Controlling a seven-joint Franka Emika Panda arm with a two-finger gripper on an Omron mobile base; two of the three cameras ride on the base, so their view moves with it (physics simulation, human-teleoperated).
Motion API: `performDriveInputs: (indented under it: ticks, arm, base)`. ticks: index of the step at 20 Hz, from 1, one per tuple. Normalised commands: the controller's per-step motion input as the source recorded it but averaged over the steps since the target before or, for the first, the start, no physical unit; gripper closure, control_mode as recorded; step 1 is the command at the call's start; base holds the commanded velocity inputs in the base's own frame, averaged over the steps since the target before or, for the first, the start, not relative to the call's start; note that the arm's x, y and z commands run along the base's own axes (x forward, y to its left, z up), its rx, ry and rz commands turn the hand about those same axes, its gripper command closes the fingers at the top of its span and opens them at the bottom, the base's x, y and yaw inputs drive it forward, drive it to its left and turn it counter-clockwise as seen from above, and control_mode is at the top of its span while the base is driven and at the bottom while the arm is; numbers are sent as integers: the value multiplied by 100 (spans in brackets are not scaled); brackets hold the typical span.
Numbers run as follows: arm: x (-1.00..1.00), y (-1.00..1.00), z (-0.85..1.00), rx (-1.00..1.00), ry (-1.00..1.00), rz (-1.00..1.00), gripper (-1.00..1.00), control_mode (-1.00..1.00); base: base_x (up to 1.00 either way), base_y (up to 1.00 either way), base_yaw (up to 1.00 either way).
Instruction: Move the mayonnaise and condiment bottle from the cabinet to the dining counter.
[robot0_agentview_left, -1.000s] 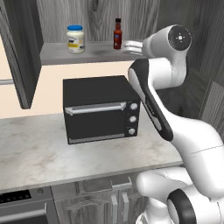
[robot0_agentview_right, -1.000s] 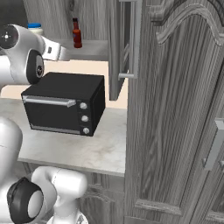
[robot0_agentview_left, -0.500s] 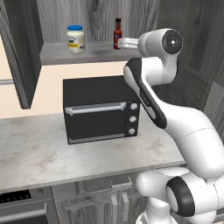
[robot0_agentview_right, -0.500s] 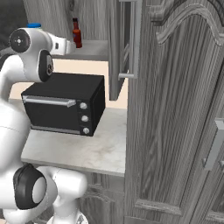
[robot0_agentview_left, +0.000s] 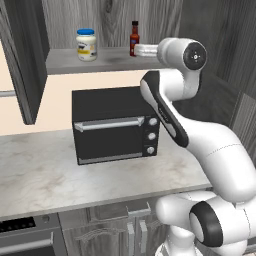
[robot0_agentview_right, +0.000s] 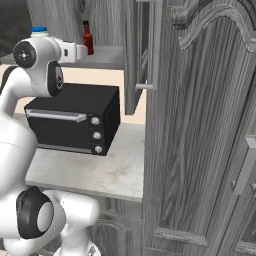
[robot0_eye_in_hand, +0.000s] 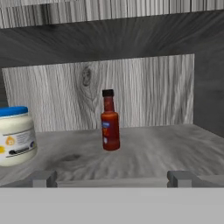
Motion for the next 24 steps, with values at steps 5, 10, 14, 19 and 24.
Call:
performDriveInputs:
  ticks: [5,10,14,19,24]
  arm:
    - [0,0,0,0,0,0,-100,-100]
    - [9,5,0,0,0,0,-100,-100]
    - [29,22,0,0,0,0,-100,-100]
    - [33,6,6,0,1,0,-100,-100]
    - [45,-1,18,0,2,0,-100,-100]
  base:
    - [0,0,0]
    - [0,0,0]
    - [0,0,0]
    - [0,0,0]
    - [0,0,0]
